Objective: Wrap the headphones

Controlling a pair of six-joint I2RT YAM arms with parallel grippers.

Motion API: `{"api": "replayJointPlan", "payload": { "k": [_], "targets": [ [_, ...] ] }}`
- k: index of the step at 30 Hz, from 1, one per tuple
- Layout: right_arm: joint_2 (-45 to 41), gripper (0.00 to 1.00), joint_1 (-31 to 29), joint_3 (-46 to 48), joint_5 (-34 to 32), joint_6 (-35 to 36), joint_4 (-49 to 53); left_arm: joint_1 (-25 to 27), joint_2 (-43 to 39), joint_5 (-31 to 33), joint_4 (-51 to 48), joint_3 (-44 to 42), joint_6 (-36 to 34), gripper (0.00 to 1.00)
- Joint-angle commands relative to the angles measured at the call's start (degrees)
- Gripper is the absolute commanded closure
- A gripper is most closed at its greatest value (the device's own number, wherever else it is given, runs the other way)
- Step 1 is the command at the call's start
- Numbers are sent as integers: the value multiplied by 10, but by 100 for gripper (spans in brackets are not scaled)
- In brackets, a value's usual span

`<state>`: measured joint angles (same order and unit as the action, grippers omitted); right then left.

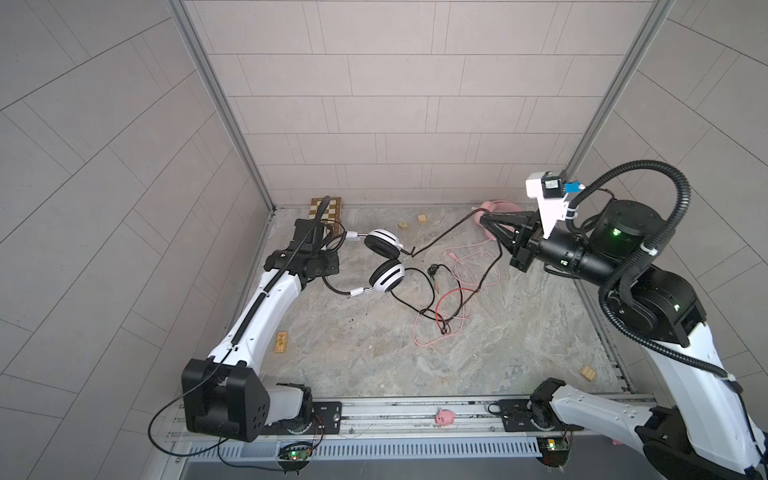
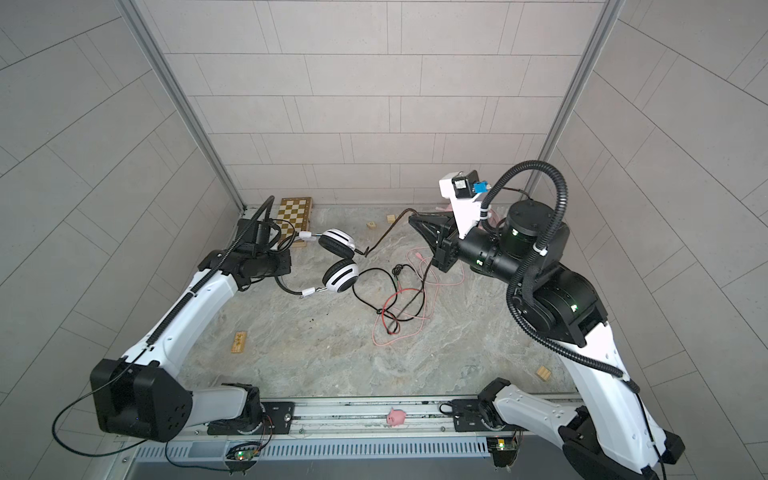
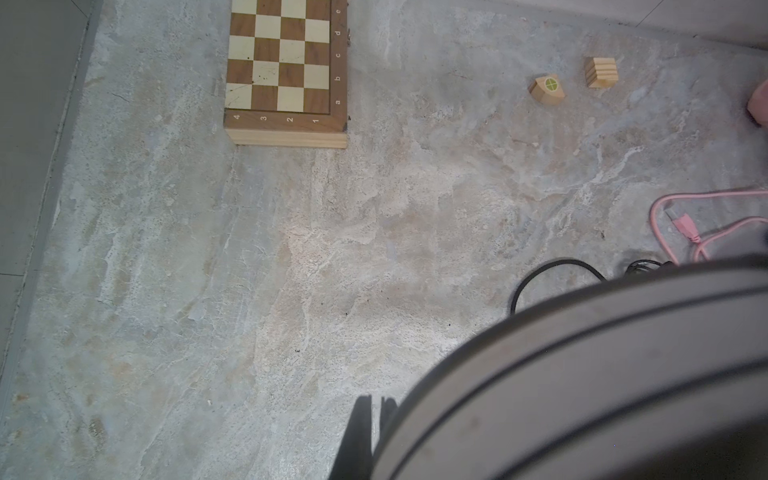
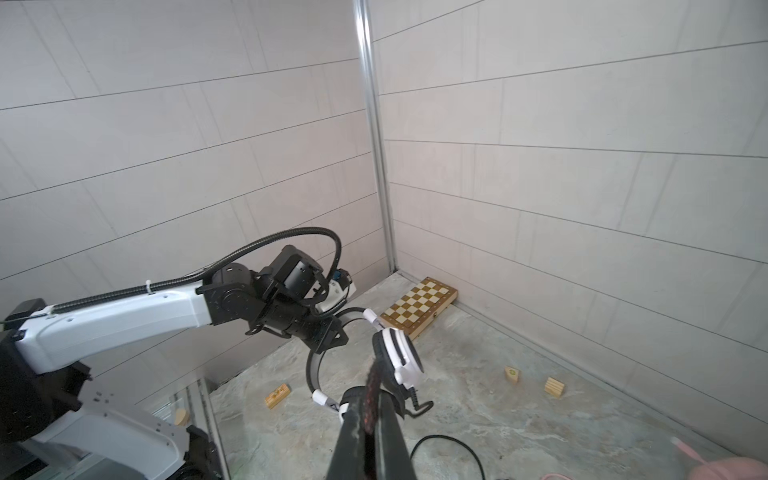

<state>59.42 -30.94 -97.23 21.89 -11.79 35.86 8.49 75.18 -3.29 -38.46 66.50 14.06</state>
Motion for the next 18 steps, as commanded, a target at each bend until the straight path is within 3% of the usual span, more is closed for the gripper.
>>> {"api": "replayJointPlan", "payload": {
  "k": [1,6,12,18],
  "targets": [
    [-17,100,5,5,-113,28,22,-2,-8,18,-2,23,12,100],
    [-15,100,9,7,-232,61,35,2,-4,-8,-2,25,5,100],
    [96,100,10,-54,-85,68,44,66,7,17,-13,33,-25,100],
    [177,100,6,-116,-36,55,12,135,45,52,-40,50,-55,100]
  ]
}}
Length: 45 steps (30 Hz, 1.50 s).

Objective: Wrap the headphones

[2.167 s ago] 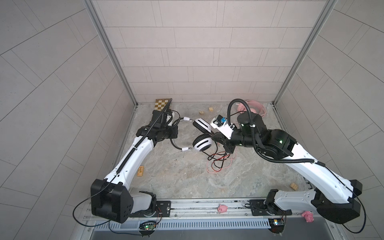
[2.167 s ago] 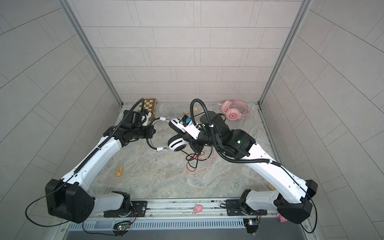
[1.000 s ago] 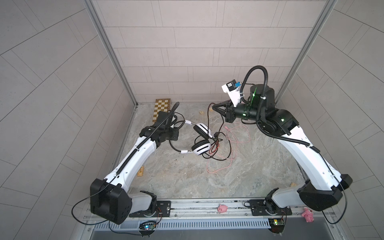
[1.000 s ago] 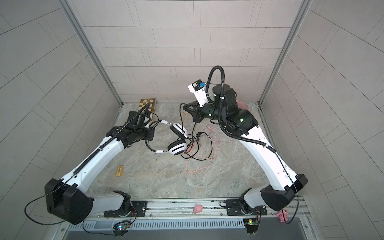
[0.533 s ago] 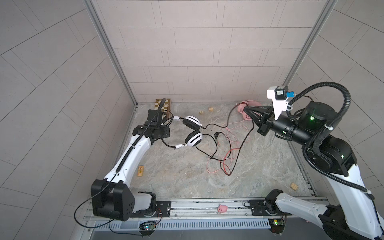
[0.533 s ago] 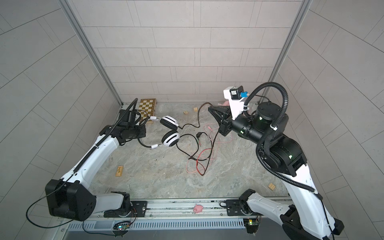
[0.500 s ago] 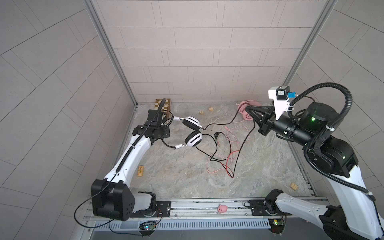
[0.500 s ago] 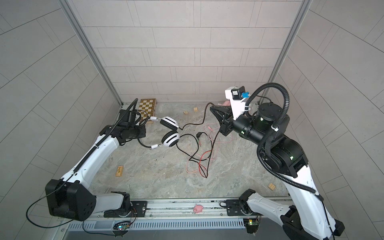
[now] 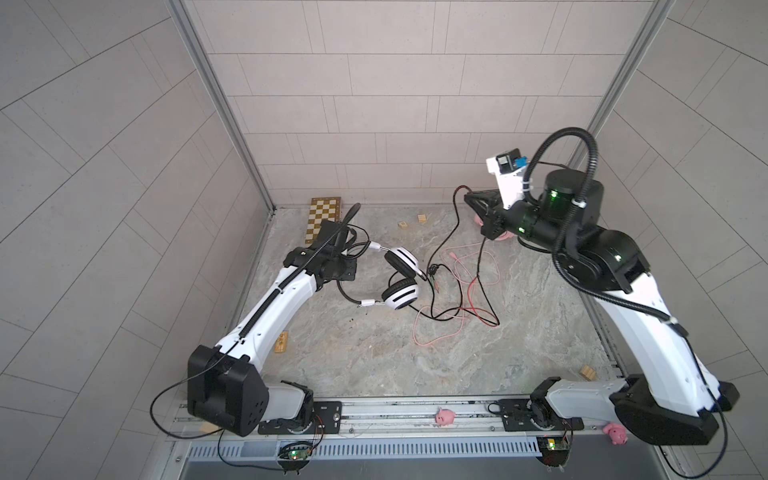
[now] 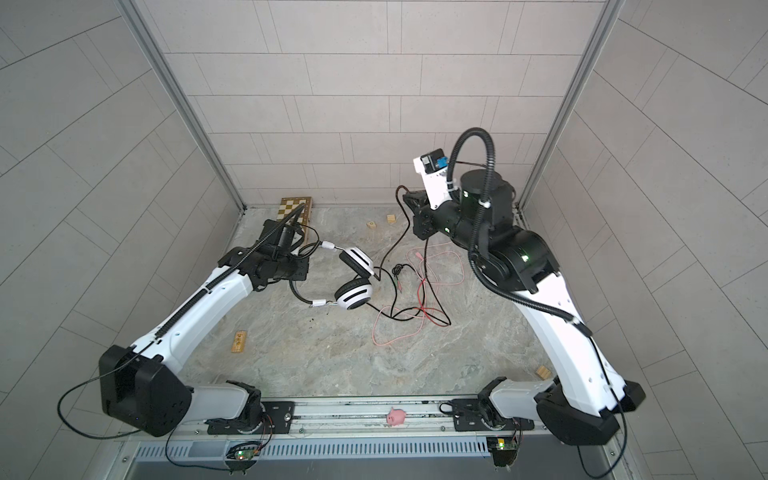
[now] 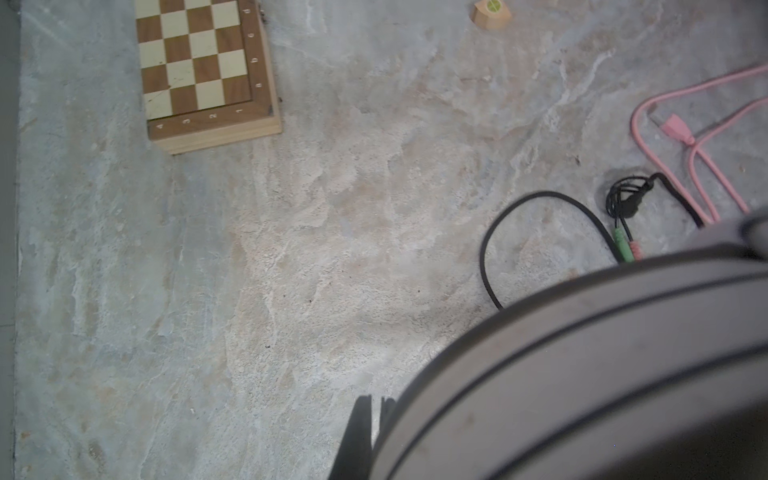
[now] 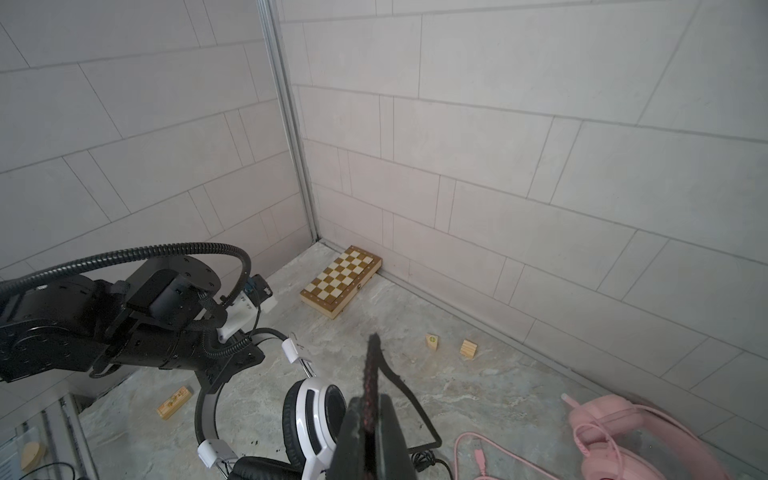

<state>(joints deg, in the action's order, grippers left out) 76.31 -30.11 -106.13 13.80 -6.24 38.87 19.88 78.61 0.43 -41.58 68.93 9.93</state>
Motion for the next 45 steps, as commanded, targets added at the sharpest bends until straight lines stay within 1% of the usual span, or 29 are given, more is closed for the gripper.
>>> {"api": "replayJointPlan", "payload": {
  "k": [1,4,7,9,14,15,18,21,24,28,29,30,32,34,37,40,42,45],
  "targets": [
    [22,100,-4,-42,52,-6,-19,32,19,19,-12,29,-17,100],
    [62,100,-23,-98,84,-5,3,54,45,20,-20,35,-18,100],
    [81,100,-61,-124,89,18,20,72,70,-4,-28,46,-27,100],
    [85,100,-70,-122,102,23,18,84,84,-25,-36,56,-36,100],
    [79,100,-69,-93,120,33,7,107,96,-49,-43,67,-55,100],
    [77,100,-70,-88,117,33,9,107,94,-47,-46,70,-54,100],
    [64,100,-69,-71,133,28,7,105,83,7,-54,74,-45,100],
    [47,100,-69,-34,151,-19,-41,104,60,33,-44,69,-39,100],
    [46,100,-73,-24,199,-48,-66,105,29,24,-18,49,-36,100],
    [53,100,-68,-17,186,-47,-70,106,-11,-10,13,30,-48,100],
    [55,100,-67,-19,185,-44,-63,105,-20,1,15,28,-49,100],
    [56,100,-65,-22,177,-39,-52,105,-30,30,16,25,-48,100],
    [45,100,-59,-12,156,-31,-40,103,-55,99,22,16,-42,100],
    [21,100,-47,12,156,-37,-46,91,-86,180,57,-17,-30,100],
    [-3,100,-35,35,175,-42,-41,57,-115,225,78,-31,-17,100],
    [-18,100,-35,40,163,-22,-1,51,-128,293,100,-21,-21,100],
    [-25,100,-35,48,137,-3,29,51,-134,324,132,-22,-39,100],
    [-32,100,-35,65,76,19,61,53,-130,386,190,-32,-58,100]
  ]
}}
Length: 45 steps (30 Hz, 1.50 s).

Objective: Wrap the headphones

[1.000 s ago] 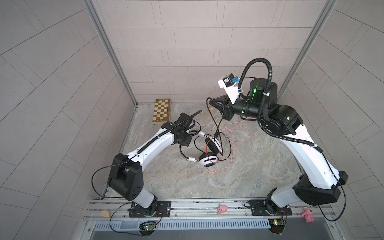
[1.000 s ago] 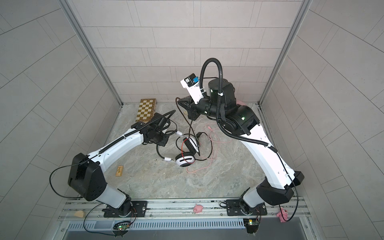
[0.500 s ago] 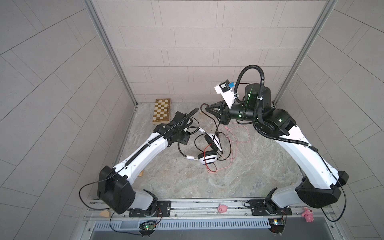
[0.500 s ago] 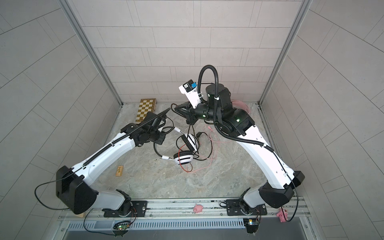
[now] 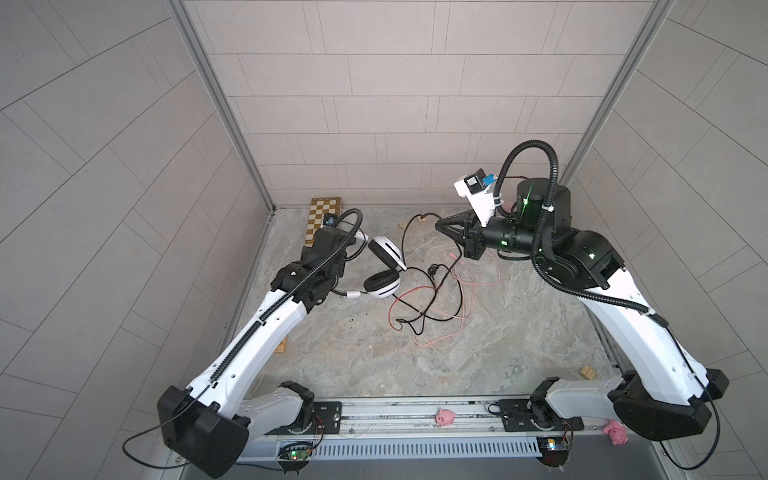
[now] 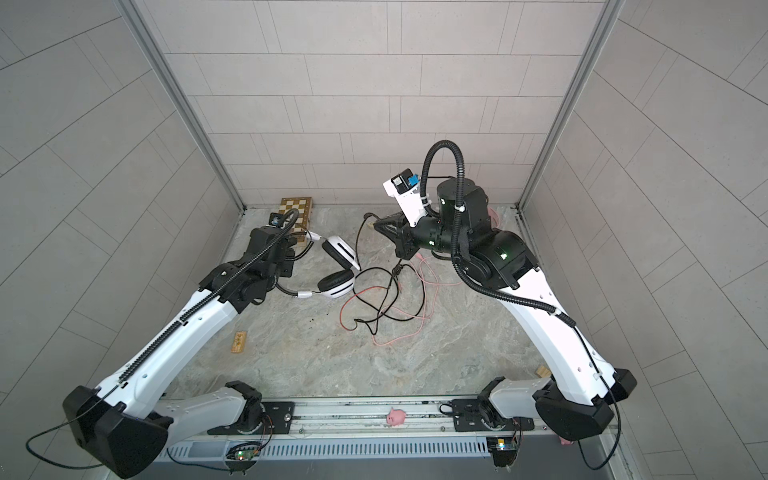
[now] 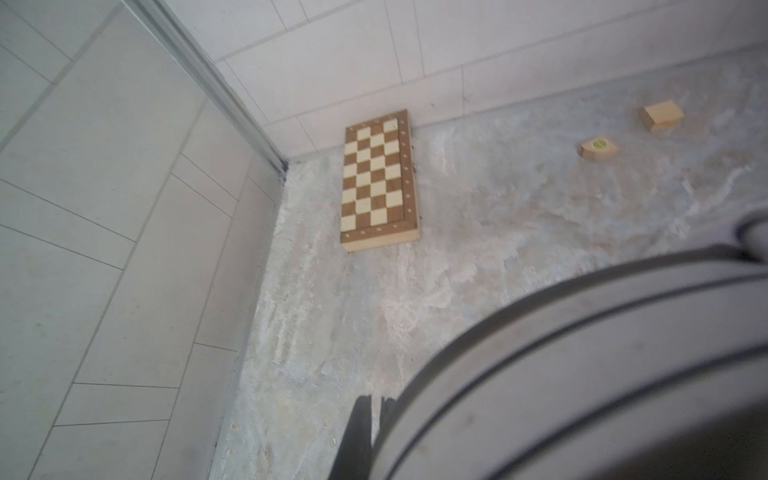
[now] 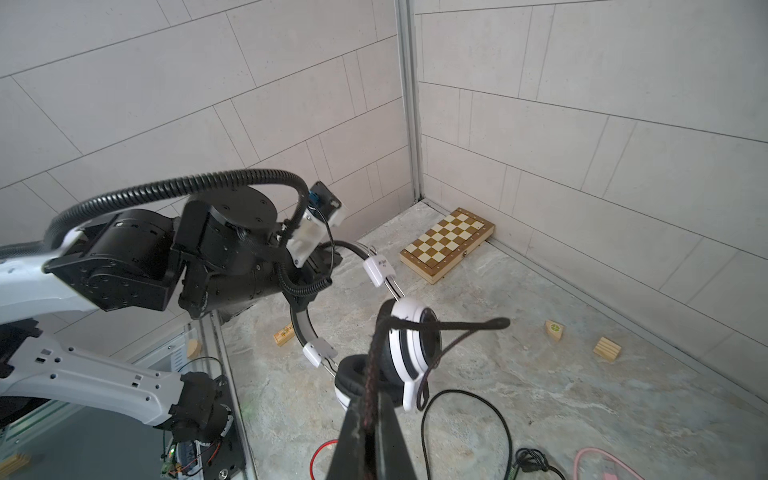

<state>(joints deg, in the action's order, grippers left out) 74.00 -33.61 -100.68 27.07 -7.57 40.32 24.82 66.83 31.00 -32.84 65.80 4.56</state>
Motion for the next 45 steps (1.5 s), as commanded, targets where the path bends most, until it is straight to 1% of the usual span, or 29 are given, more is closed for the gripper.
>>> {"api": "replayJointPlan", "payload": {
  "k": [1,4,6,8,10,12,13,16,20,22,23,25,26,27,30,32,36,37,40,45],
  "targets": [
    [-8,100,0,11,-66,36,55,4,-10,85,125,-6,-20,100],
    [0,100,-1,10,-51,51,90,12,4,98,237,-37,-100,100],
    [5,100,-10,11,-50,64,114,14,23,113,314,-54,-139,100],
    [5,100,-20,19,-52,77,128,13,45,107,374,-59,-172,100],
    [5,100,-32,23,-51,88,144,13,63,94,458,-77,-209,100],
    [5,100,-50,22,-46,110,165,14,81,78,541,-94,-228,100],
    [5,100,-60,20,-46,117,174,13,90,62,557,-93,-238,100],
    [0,100,-79,15,-22,135,191,14,116,-36,553,-80,-286,100],
    [-22,100,-83,17,10,144,186,15,114,-189,588,-107,-350,100],
    [-33,100,-84,21,21,149,178,13,108,-265,569,-105,-342,100],
    [-36,100,-84,20,20,149,172,10,106,-320,535,-95,-341,100],
    [-35,100,-82,12,24,155,172,8,108,-422,471,-70,-364,100],
    [-33,100,-80,6,27,156,169,9,111,-458,445,-63,-378,100],
    [-30,100,-77,1,32,156,166,10,114,-479,435,-57,-376,100],
    [-13,100,-58,-15,66,155,152,11,114,-522,429,-54,-357,100],
    [-1,100,-43,-22,97,149,134,13,113,-552,401,-41,-351,100],
    [40,100,-34,-65,141,144,129,31,120,-548,360,-23,-363,100],
    [47,100,-34,-72,142,144,127,33,119,-550,357,-23,-365,100],
    [64,100,-23,-85,110,136,111,43,115,-563,351,-29,-368,100],
    [82,100,46,-81,111,56,8,63,115,-572,298,-18,-393,100]
  ]
}}
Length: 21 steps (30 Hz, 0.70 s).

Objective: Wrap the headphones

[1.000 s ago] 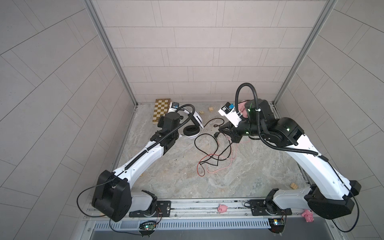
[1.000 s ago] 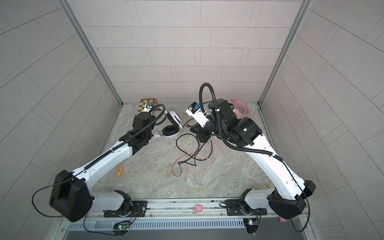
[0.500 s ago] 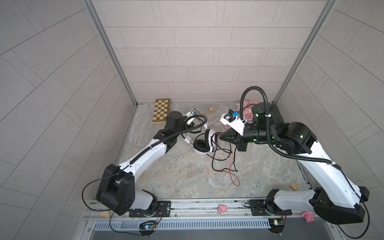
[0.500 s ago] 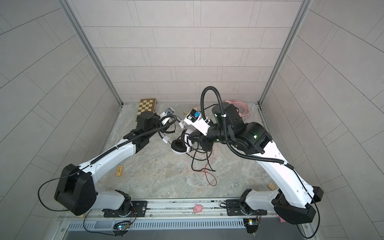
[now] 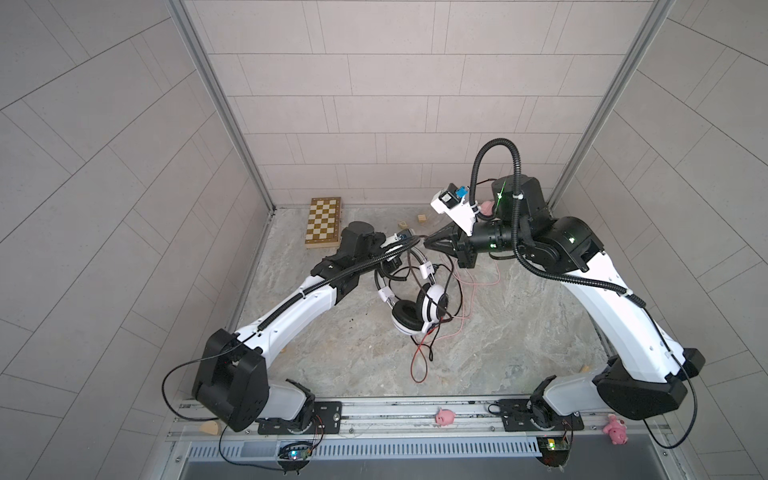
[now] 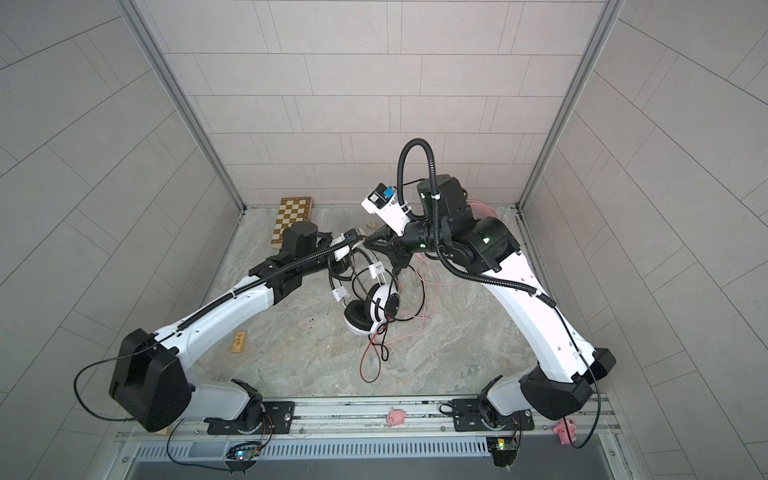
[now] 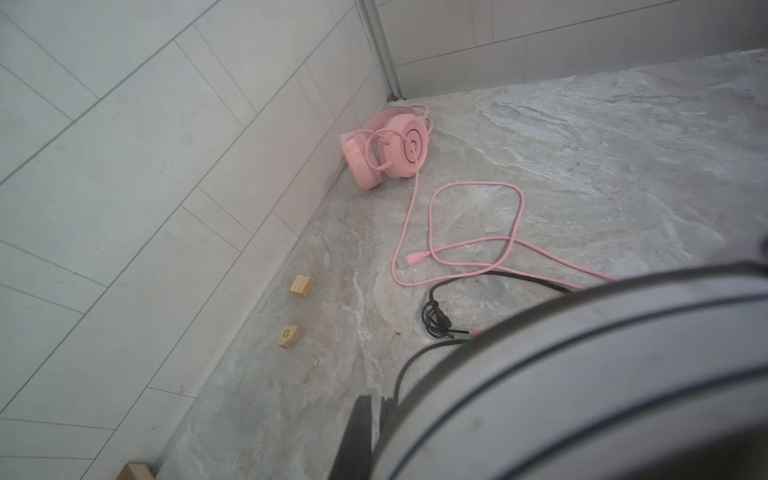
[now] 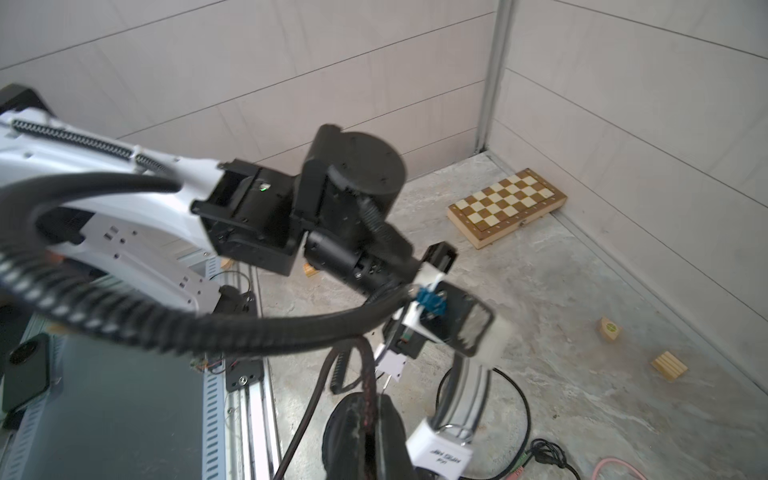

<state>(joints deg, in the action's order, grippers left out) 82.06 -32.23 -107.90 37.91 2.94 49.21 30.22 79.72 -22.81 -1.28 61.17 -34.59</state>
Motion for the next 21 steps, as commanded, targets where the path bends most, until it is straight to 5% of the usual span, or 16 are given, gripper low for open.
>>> {"api": "replayJointPlan", "payload": {
  "k": [1,12,21],
  "targets": [
    [3,100,46,-5,2,-61,-98,9,-16,-35,-19,27,0,100],
    [42,100,154,78,70,-189,-255,13,-43,-91,-32,31,25,100],
    [41,100,170,172,-34,-186,-265,13,-81,-97,7,21,78,100]
  ]
}}
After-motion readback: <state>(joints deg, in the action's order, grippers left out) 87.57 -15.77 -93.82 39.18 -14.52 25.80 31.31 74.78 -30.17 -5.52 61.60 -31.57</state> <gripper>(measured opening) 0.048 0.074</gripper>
